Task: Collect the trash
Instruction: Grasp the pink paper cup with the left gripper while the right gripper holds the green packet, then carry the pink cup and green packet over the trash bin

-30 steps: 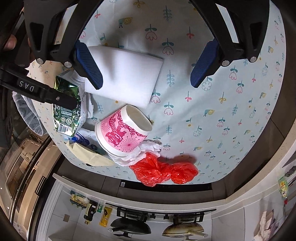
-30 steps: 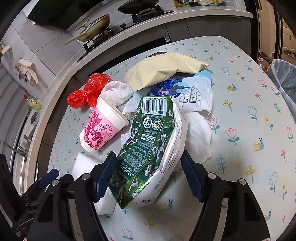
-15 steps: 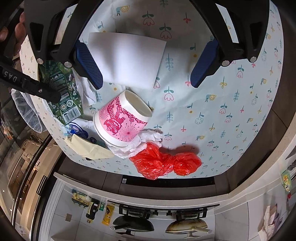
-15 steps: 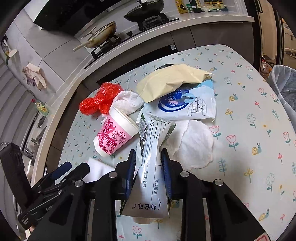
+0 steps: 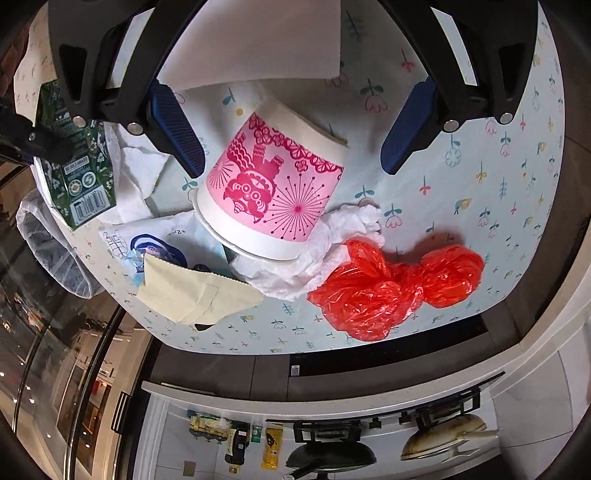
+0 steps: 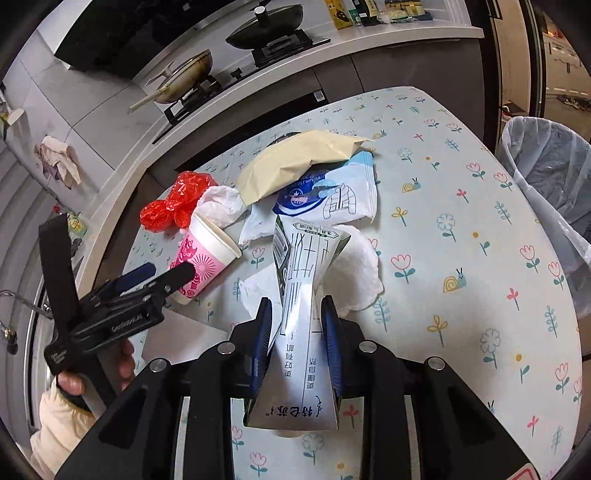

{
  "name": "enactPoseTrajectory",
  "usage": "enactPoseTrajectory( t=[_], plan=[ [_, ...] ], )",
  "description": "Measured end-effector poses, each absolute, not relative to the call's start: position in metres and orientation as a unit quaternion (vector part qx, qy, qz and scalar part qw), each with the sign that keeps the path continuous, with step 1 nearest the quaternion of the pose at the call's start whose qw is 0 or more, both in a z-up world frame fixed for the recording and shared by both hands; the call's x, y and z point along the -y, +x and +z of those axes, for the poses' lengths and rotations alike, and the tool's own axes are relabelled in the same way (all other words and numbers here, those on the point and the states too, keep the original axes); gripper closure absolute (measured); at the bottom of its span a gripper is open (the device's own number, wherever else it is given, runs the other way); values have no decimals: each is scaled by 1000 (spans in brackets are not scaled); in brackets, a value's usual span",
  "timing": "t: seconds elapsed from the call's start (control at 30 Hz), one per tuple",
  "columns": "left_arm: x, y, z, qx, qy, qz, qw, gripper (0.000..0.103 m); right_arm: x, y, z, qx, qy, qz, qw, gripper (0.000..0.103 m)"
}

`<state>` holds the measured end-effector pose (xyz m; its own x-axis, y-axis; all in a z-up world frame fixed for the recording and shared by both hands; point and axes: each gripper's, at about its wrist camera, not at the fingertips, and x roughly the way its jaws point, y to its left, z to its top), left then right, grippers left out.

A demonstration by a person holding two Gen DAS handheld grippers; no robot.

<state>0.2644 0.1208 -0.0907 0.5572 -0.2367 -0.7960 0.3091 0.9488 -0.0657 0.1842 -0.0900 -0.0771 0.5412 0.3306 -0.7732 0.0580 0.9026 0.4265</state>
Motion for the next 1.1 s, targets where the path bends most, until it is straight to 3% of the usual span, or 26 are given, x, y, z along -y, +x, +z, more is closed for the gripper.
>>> enactPoseTrajectory(
  t=[0.17, 0.23, 0.53, 1.1],
  plan=[
    [-113, 278, -102, -462, 34, -178, 868, 12, 89, 182, -82, -475, 208, 83, 851, 76],
    [-108, 278, -103, -462, 35, -188, 866, 21, 88, 184, -84, -482, 206, 84, 847, 74],
    [-100, 263, -96, -450, 33, -184, 874, 36, 82, 187, -90, -489, 209, 85, 843, 73],
    [-74, 195, -71, -444, 10, -200, 873, 37, 113, 143, -70, -457, 240, 82, 852, 74]
  ],
)
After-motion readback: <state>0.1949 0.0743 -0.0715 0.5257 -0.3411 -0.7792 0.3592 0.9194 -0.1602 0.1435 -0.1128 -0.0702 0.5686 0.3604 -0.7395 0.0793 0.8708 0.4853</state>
